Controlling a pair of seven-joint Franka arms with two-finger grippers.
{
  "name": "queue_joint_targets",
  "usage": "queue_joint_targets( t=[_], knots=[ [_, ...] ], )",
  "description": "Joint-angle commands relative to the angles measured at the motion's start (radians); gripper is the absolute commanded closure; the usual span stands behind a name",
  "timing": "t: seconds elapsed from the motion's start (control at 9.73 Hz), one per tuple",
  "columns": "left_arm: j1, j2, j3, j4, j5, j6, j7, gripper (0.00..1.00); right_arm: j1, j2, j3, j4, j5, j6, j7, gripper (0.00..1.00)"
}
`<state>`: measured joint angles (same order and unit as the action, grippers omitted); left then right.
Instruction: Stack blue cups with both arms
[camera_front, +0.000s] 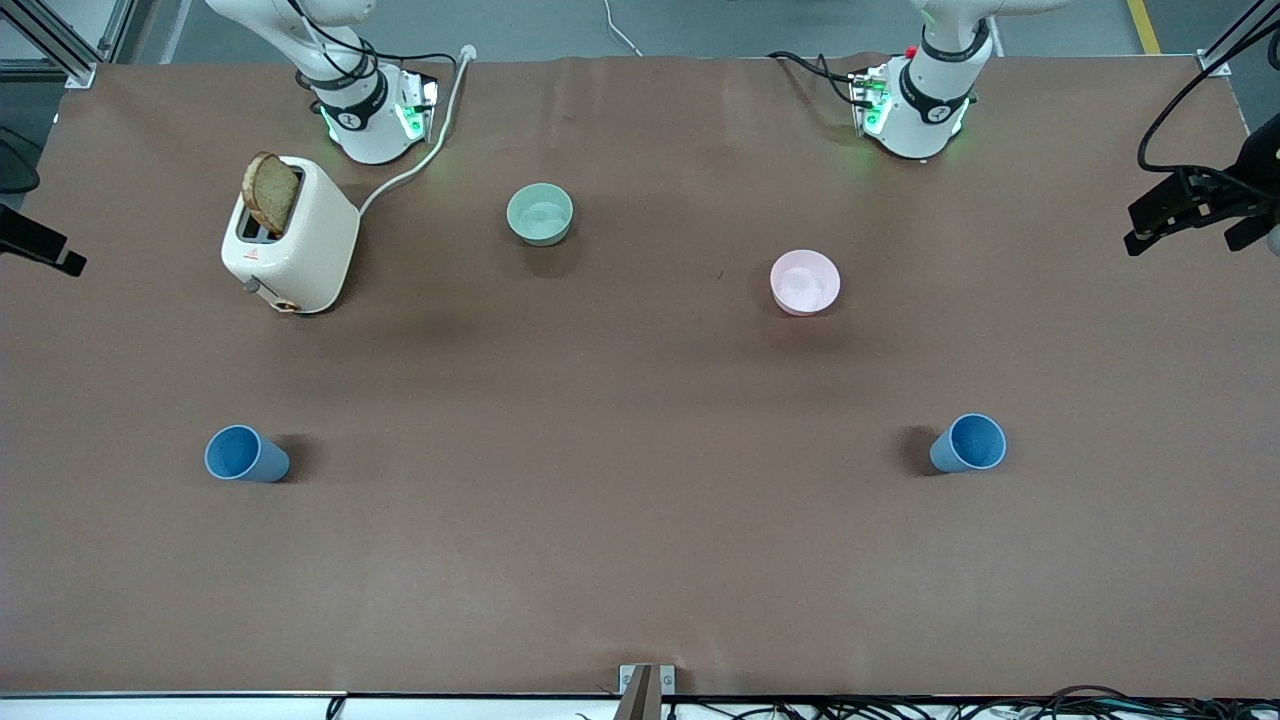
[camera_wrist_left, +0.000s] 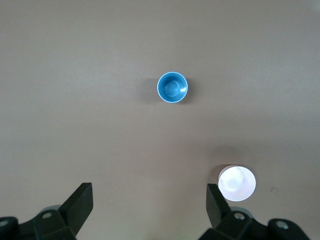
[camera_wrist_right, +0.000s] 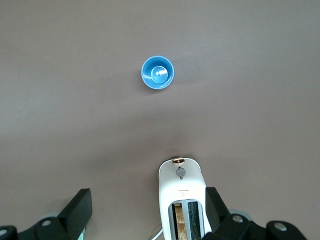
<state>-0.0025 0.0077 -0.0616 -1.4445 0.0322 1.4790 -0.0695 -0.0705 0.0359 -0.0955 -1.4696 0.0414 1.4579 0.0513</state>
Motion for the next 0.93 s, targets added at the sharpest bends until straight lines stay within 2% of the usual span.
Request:
queue_joint_targets(
  t=[0.0,0.31,0.41,0.72,0.82],
  knots=[
    [-0.004,0.021,-0.006,-0.002,0.014,-0.005,0.008,0.0,-0.003,-0.007,0.003,-0.001,0.017,-0.004,0.018,0.0],
    [-0.002,0.021,-0.006,-0.001,0.009,-0.006,-0.004,0.0,-0.003,-0.007,0.002,-0.001,0.017,-0.004,0.018,0.0],
    [0.002,0.05,-0.006,-0.016,0.009,0.029,-0.009,0.0,-0.005,-0.007,0.003,-0.001,0.017,-0.004,0.018,0.0],
    [0.053,0.174,-0.003,-0.078,0.011,0.223,0.005,0.0,-0.009,-0.007,0.002,-0.001,0.012,0.001,0.016,0.0],
    [0.055,0.207,-0.003,-0.133,0.015,0.313,0.005,0.0,-0.014,0.022,0.002,-0.001,0.015,0.004,0.018,0.0]
  ],
)
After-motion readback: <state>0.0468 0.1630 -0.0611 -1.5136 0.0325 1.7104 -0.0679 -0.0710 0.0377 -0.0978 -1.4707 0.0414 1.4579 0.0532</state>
